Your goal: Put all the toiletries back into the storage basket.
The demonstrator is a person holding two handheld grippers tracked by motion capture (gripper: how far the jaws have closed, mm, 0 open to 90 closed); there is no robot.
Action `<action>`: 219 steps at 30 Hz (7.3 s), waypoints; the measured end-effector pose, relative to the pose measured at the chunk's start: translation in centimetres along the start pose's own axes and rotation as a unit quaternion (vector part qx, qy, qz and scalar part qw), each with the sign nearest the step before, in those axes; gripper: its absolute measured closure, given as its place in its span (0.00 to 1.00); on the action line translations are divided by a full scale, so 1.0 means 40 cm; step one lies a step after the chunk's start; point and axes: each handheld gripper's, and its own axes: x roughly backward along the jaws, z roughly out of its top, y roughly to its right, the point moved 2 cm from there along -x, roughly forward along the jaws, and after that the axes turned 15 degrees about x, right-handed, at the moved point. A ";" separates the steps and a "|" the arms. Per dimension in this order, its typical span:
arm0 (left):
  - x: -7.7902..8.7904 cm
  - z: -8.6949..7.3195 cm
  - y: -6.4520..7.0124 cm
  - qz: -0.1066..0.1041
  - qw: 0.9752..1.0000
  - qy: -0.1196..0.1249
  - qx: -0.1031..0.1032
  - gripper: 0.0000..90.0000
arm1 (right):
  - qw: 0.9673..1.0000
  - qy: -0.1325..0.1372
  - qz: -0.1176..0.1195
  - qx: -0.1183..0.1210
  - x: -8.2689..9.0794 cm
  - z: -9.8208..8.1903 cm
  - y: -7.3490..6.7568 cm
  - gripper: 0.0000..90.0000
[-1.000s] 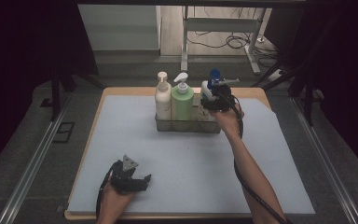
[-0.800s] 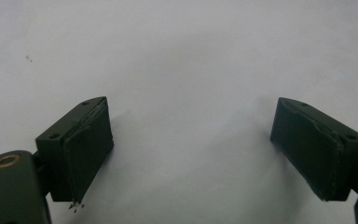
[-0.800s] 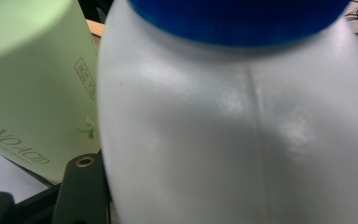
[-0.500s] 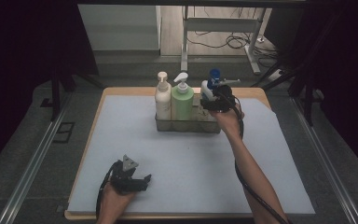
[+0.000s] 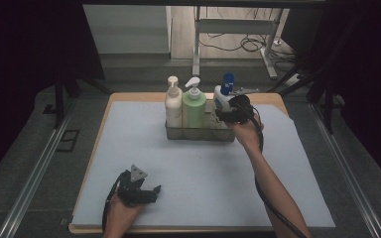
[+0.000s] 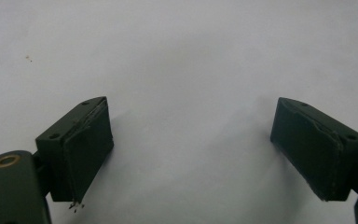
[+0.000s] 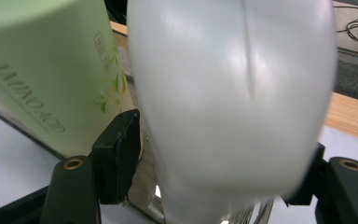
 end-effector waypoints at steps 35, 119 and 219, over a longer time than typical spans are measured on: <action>0.000 0.000 0.000 0.001 1.000 0.000 0.000 0.14 | 1.000 -0.007 0.028 0.004 0.099 -0.118 0.013 0.55; 0.000 0.000 0.000 0.001 1.000 0.000 0.000 0.14 | 0.997 -0.054 0.048 -0.028 -0.109 -0.133 0.037 0.99; 0.000 0.000 0.000 0.001 1.000 0.002 0.000 0.14 | 0.995 -0.025 0.065 0.075 0.197 -0.247 -0.022 0.01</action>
